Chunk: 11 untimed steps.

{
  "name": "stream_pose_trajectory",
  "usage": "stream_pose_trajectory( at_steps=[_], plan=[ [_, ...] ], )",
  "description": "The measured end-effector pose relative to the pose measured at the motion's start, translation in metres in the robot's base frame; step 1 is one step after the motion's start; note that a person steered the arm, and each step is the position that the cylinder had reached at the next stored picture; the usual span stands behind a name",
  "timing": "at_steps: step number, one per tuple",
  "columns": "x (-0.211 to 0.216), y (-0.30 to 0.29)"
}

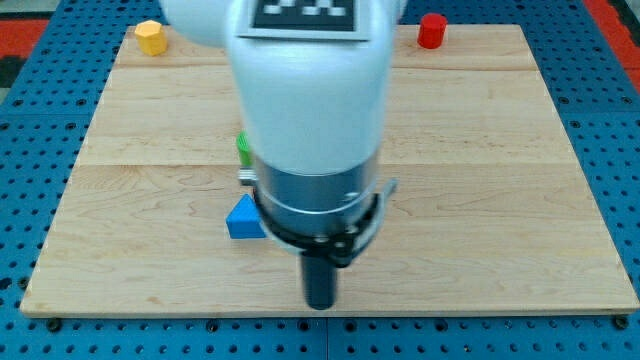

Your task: Push the red circle right to the green star

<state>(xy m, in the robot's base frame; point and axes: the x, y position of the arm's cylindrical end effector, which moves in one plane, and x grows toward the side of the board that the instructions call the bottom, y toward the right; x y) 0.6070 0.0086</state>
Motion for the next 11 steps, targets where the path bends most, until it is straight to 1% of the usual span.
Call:
stream_pose_trajectory(
  at_steps=[1, 2, 5, 6, 7, 9, 11],
  plan=[
    [-0.017, 0.047],
    [-0.056, 0.080],
    [-0.144, 0.120],
    [-0.144, 0.115],
    [-0.145, 0.089],
    [-0.149, 0.084],
    [-0.128, 0.084]
  ],
)
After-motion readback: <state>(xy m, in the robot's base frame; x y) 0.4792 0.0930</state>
